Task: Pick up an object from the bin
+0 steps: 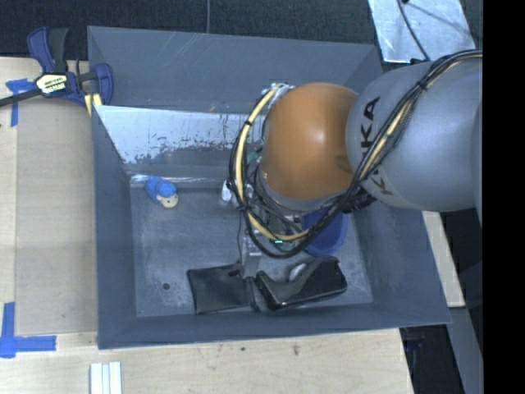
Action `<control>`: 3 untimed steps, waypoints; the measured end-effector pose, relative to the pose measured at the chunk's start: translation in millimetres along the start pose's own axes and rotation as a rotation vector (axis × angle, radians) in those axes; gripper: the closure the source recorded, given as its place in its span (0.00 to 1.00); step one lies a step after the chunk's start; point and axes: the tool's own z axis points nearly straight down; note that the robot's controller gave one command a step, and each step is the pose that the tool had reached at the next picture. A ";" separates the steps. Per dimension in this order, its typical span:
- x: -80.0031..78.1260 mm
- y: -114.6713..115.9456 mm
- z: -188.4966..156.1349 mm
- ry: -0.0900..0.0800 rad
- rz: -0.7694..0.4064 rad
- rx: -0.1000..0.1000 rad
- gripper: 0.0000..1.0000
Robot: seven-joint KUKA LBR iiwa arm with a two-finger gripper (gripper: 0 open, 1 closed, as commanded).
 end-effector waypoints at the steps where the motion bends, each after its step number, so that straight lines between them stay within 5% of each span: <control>1: 15.6 -11.7 108.9 -0.001 0.153 0.001 0.00; 2: 13.3 6.6 74.1 -0.010 0.169 -0.003 0.00; 3: 26.9 21.4 63.2 -0.007 0.350 -0.002 0.00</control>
Offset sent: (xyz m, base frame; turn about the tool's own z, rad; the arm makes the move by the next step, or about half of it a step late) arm -0.0149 -0.0107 -0.1059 0.1526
